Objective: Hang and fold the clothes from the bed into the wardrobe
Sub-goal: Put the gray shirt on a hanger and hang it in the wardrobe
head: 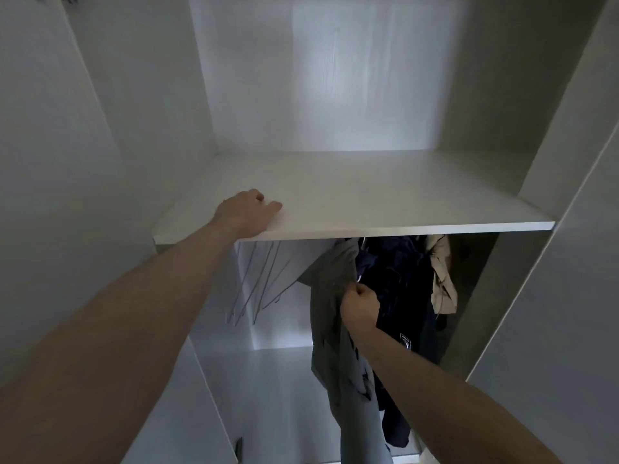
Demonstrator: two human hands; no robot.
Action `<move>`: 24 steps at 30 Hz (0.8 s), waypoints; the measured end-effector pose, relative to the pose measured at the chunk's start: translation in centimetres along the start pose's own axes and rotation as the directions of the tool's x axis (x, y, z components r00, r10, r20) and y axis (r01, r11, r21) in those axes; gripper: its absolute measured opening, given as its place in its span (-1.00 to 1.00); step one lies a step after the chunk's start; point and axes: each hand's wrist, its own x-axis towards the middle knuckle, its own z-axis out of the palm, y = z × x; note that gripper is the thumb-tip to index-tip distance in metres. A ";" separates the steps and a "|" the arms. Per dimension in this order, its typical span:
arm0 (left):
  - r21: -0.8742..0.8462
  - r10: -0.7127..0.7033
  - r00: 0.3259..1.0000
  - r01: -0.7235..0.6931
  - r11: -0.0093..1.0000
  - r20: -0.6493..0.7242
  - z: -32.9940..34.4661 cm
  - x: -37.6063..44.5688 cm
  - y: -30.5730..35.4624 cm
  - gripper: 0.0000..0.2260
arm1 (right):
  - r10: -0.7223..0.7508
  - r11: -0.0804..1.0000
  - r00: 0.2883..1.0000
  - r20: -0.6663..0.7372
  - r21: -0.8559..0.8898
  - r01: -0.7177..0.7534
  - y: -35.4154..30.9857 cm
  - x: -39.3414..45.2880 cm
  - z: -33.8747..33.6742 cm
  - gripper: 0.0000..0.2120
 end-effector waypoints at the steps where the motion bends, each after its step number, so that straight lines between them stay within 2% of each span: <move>1: -0.003 0.004 1.000 -0.004 1.000 -0.008 0.1 0.2 -0.2 -0.32 | 0.001 1.000 1.000 -0.001 -0.012 -0.001 -0.3 0.8 0.2 -0.75; 15: -0.030 0.014 0.997 -0.016 0.999 -0.073 1.0 1.0 -0.9 -0.36 | 0.041 0.974 0.999 0.029 -0.223 -0.034 -1.8 8.5 1.7 -0.70; 24: -0.034 0.014 0.996 -0.017 0.999 -0.089 1.5 1.4 -1.0 -0.30 | 0.011 0.875 0.998 0.064 -0.485 0.021 0.4 9.9 -0.4 -0.72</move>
